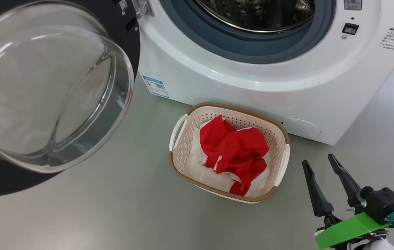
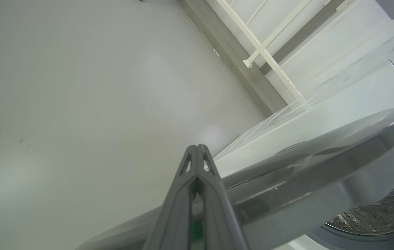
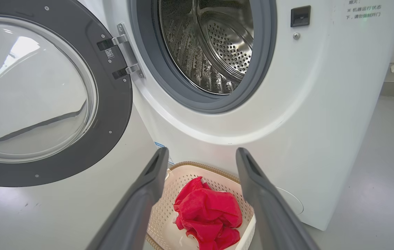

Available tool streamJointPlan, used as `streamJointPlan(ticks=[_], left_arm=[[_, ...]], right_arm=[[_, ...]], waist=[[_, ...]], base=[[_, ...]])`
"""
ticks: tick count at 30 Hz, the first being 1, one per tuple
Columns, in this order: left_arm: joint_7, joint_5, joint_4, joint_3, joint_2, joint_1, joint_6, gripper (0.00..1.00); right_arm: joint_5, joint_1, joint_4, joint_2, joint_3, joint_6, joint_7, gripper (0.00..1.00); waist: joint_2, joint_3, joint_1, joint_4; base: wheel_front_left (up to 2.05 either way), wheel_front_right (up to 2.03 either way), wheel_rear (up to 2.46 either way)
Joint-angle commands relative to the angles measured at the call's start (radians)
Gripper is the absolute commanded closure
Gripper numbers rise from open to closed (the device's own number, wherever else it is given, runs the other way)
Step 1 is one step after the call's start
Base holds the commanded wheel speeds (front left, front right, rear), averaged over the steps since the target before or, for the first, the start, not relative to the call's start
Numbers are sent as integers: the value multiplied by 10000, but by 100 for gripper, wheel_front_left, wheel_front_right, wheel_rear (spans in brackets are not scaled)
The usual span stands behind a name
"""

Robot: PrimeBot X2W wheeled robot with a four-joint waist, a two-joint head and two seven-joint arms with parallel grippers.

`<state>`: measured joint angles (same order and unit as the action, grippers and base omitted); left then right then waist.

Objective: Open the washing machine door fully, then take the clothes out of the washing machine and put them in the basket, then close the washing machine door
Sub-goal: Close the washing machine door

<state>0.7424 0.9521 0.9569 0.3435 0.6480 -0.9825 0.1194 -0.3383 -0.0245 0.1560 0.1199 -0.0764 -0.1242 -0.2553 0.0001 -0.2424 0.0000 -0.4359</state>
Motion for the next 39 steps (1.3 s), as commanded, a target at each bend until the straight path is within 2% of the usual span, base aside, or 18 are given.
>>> streamJointPlan(ticks=[1,6,15,27,39], left_arm=[[402,158,-436,-32,505,375,69,100],[1300,680,-1421,-94,389,1035,102,100],[2682,1791,-4289,-324,313,2700,111,100],[3480,3156,-7078,-539,100,3869,112,100],[3596,3917,-8872,-1570,62,4214,112,100]], right_arm=[[108,-210,-212,-13,-209,-65,-65,0],[112,-155,-199,-102,-176,-65,-65,0],[91,8,-163,-245,-133,-65,-65,0],[79,71,-198,-297,-112,-65,-65,0],[77,41,-217,-304,-58,-65,-65,0]], waist=[[-1,52,0,4],[-1,218,0,5],[-1,600,0,-2],[-1,781,0,153],[-1,789,0,436]], base=[[0,0,0],[0,0,0],[0,0,0],[0,0,0],[0,0,0]])
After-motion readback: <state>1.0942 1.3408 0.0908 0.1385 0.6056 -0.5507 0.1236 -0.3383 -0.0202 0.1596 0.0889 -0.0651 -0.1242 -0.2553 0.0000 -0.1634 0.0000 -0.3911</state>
